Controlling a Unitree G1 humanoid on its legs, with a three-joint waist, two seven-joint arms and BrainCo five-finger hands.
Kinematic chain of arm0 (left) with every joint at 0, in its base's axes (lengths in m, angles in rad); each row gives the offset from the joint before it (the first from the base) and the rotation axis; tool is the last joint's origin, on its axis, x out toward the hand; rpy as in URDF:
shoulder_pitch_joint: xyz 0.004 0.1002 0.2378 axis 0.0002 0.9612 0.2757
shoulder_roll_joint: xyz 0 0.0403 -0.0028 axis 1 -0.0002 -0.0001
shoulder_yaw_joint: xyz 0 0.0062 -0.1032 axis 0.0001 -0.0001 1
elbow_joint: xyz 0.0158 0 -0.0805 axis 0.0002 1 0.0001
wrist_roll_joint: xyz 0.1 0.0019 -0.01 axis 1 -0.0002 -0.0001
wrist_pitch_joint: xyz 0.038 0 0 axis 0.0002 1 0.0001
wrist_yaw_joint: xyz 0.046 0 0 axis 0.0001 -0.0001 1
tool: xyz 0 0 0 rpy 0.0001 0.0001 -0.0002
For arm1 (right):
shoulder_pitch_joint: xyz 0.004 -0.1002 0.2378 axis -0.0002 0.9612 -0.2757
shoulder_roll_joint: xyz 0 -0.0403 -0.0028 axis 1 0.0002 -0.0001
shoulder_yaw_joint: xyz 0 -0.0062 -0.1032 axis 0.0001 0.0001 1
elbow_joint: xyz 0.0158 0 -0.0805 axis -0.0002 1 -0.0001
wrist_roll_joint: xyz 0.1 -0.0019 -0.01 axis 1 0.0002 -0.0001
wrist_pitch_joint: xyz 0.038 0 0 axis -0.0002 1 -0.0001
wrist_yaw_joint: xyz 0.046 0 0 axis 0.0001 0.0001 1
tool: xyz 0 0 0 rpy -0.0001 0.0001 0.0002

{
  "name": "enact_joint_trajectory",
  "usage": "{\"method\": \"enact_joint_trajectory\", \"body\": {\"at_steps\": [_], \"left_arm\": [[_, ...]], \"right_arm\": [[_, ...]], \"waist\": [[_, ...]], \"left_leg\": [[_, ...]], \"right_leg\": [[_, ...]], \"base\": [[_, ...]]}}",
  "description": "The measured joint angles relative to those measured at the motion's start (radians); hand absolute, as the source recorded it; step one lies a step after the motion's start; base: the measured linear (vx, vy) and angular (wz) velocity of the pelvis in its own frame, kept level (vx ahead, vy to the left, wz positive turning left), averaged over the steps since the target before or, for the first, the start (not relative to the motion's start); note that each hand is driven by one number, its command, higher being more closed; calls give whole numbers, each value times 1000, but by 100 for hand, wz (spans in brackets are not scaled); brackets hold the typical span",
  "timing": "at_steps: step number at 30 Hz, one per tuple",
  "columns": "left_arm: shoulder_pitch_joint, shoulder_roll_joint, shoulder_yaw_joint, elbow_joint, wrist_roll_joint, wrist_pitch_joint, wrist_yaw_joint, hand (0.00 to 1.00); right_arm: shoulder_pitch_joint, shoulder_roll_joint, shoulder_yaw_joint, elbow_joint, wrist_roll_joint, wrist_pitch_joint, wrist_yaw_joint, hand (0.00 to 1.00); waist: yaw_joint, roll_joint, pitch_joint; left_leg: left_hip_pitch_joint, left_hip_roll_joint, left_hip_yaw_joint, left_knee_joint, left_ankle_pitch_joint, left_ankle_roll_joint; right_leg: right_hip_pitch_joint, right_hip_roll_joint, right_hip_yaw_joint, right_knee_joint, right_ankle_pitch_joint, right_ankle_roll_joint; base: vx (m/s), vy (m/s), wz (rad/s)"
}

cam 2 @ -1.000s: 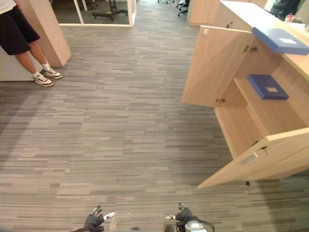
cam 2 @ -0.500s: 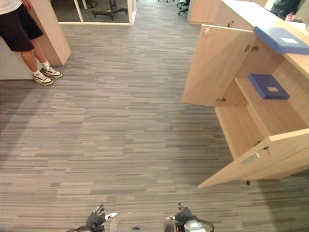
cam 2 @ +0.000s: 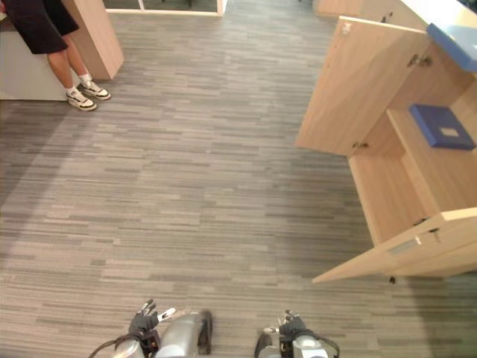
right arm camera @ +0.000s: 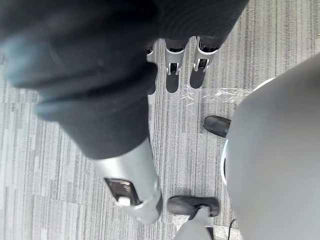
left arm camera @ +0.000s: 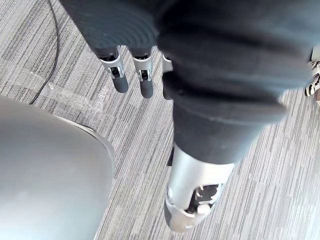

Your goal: Walk over to the cabinet, pick up the folder, carry it to the office cabinet, place the folder inside the office cabinet, then close the office cabinet door

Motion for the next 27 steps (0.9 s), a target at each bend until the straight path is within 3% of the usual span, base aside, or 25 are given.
{"method": "enact_joint_trajectory", "body": {"at_steps": [2,3,4,5,6,8,9,10,11,12,13,14,15,17,19,20,21,23,24,25,27], "left_arm": [[0,-4,20,2,0,1,3,0],[-2,-3,20,3,0,2,3,0],[-1,-2,22,0,-2,1,2,0],[-1,1,24,-7,-5,0,2,0],[0,3,22,-6,-4,4,2,0],[16,-2,13,-6,-4,6,2,0],[23,-2,5,-4,-1,7,2,0],[27,4,-33,4,5,7,0,0],[30,11,-53,10,8,8,-3,0],[40,18,-83,13,19,11,-7,0],[42,24,-107,18,55,13,-11,0],[40,26,-113,25,71,13,-11,0],[29,26,-119,35,81,16,-13,0],[16,17,-122,46,85,21,-21,0],[1,5,-120,51,85,21,-29,0],[3,0,-121,52,105,21,-32,0],[3,3,-124,52,119,20,-35,0],[3,23,-138,52,133,23,-41,0],[4,18,-137,53,139,25,-41,0],[15,8,-129,52,148,25,-42,0],[23,-7,-79,58,159,30,-45,0]], "right_arm": [[-1,-2,0,-1,1,0,-1,0],[0,-2,0,-1,2,0,-1,0],[-2,2,-3,1,2,3,0,0],[-4,14,-24,3,1,6,4,0],[-6,28,-39,18,-3,7,13,0],[-11,28,-39,20,-2,11,23,0],[-13,28,-47,11,0,12,25,0],[-7,28,-72,-32,3,15,27,0],[-4,25,-74,-52,5,10,27,0],[-5,18,-71,-63,6,3,27,0],[-3,15,-67,-61,10,-4,26,0],[-3,17,-67,-61,13,-8,26,0],[-7,19,-68,-65,35,-11,27,0],[-7,13,-79,-74,50,-13,27,0],[-9,12,-80,-94,81,-15,27,0],[-18,16,-93,-99,83,-19,27,0],[-19,21,-106,-98,84,-20,27,0],[-9,27,-129,-89,86,-15,25,0],[-4,26,-146,-89,86,-14,26,0],[5,17,-157,-77,86,-13,26,0],[3,26,-191,-70,85,-13,29,0]], "waist": [[1,15,-3],[1,17,-6],[9,2,-11],[13,-9,-17],[14,-11,-27],[9,1,-41],[12,2,-42],[1,-1,-44],[-10,-4,-47],[-27,1,-52],[-33,21,-57],[-36,24,-58],[-38,25,-48],[-43,30,-31],[-48,29,-5],[-48,30,1],[-47,26,0],[-57,-7,-1],[-60,-5,-5],[-56,20,-22],[-57,39,-39]], "left_leg": [[-4,65,7,-119,85,-53],[-2,57,27,-114,124,-63],[-6,23,44,-83,152,-54],[-14,-3,56,-39,143,-41],[-22,-44,66,48,102,19],[12,-66,100,80,53,68],[70,-92,122,41,41,81],[158,-134,147,-24,45,94],[201,-158,148,-56,48,102],[294,-184,140,-125,59,120],[365,-187,121,-173,62,124],[388,-187,110,-189,62,124],[435,-185,89,-203,61,123],[486,-179,70,-206,52,108],[553,-173,55,-234,44,95],[580,-160,56,-253,28,71],[591,-158,58,-267,22,62],[660,-167,34,-298,-32,36],[679,-157,18,-298,-50,38],[690,-123,-2,-288,-59,24],[667,-70,0,-176,-73,3]], "right_leg": [[-6,-36,39,-2,-22,33],[-4,-51,48,-2,-30,46],[-5,-97,51,-2,-48,73],[1,-131,45,5,-55,71],[17,-178,48,46,-19,54],[-34,-227,53,200,-6,69],[-96,-276,53,369,-3,53],[-214,-363,41,697,7,-95],[-262,-405,20,867,22,-166],[-313,-422,-8,1075,13,-170],[-314,-391,-75,1133,-30,-154],[-314,-367,-112,1134,-57,-134],[-320,-297,-190,1073,-121,-88],[-324,-217,-275,919,-163,-62],[-361,-137,-315,735,-172,-63],[-386,-61,-327,528,-137,-42],[-394,-34,-337,425,-102,-39],[-427,1,-341,269,-24,-90],[-422,8,-330,276,29,-160],[-420,40,-336,289,68,-216],[-372,100,-348,253,70,-231]], "base": [[154,252,-56],[232,296,-40],[316,384,-31],[517,524,-36],[462,442,-30],[371,361,-39],[407,404,-39],[413,395,-15],[441,355,10],[470,306,28],[492,265,28],[588,209,32],[490,115,25],[496,53,19],[402,-6,4],[290,-33,5],[368,-58,25],[454,-108,55],[563,-146,53],[634,-172,19],[705,-219,-18]]}}
